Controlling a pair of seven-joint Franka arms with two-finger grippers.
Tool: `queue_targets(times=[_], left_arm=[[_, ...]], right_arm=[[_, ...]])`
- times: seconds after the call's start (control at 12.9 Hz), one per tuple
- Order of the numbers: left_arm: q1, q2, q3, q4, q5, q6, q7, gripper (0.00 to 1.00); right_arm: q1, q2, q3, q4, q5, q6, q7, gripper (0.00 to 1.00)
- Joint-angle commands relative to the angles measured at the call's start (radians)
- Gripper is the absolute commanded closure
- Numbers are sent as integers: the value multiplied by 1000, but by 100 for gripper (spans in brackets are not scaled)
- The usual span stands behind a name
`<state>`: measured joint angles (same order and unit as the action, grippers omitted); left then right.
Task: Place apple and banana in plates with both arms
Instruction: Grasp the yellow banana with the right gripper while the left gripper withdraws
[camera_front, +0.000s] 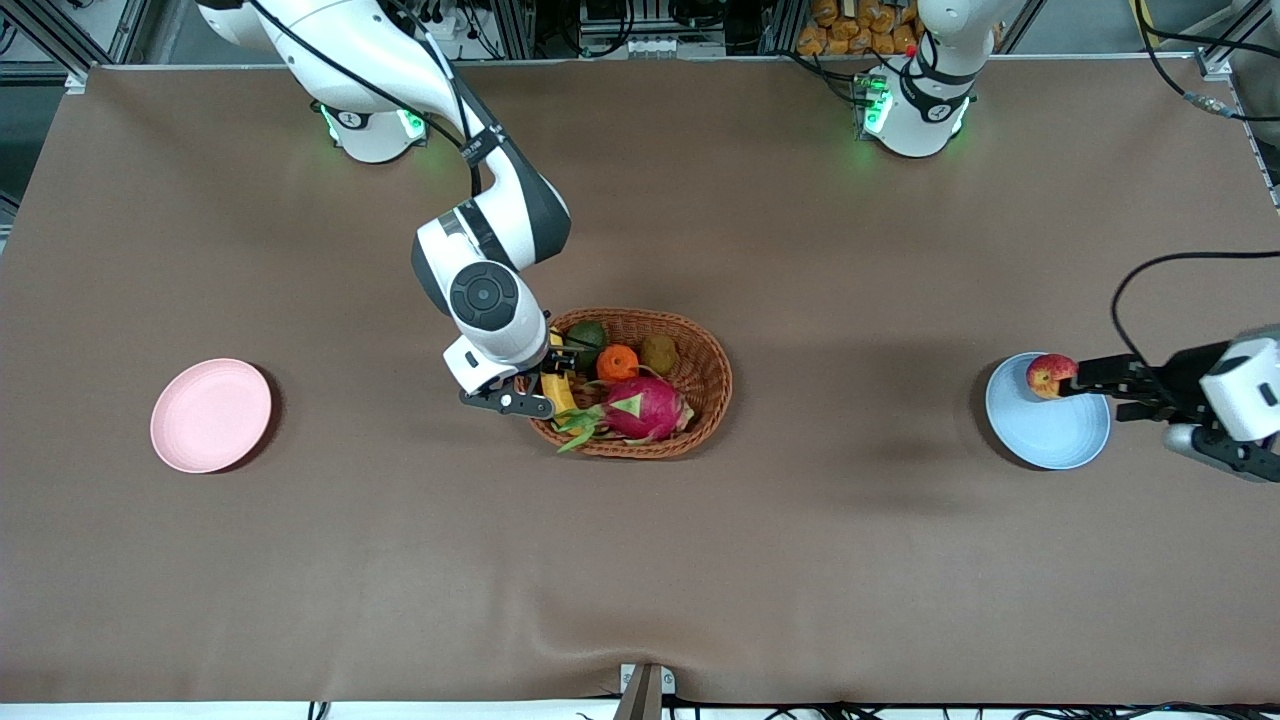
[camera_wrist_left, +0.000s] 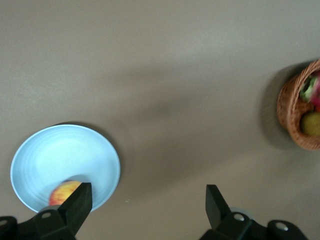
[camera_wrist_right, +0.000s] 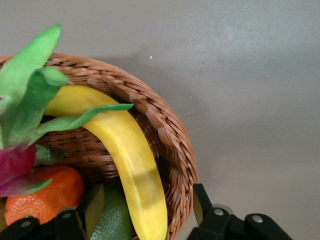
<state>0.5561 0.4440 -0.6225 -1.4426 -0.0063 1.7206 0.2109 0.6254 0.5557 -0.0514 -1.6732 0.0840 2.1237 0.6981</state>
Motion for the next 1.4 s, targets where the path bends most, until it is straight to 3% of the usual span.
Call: queue_targets(times=[0.0,0.39,0.62,0.78,0.85,0.93,1.09,1.32], left_arm=[[-68,-76,-32,-4,64,-39,-175,0],[-111,-250,-59,-9,147,-177,-317,0],[-108,-272,-59,8,169,-226,-306,0],[-114,-313,-53,27,172,-248,-297,0],[-142,-330,-48,22,172,-256,-307,0],[-221,-346,20,19,169,-297,-315,0],[-441,-393,268,8,135,-309,-315,0],[-582,-459,481,-47,13,-300,-320,0]], right_arm=[[39,10,-8,-34,-18,51,24,20],[50,43,-10,-33,-18,76,32,30],[53,59,-10,-33,-20,93,32,33],[54,72,-10,-33,-21,110,32,42],[53,73,-10,-33,-23,108,31,72],[50,72,-8,-31,-23,102,29,100],[40,61,-8,-17,-21,90,24,100],[34,47,-11,79,-17,-78,21,100]])
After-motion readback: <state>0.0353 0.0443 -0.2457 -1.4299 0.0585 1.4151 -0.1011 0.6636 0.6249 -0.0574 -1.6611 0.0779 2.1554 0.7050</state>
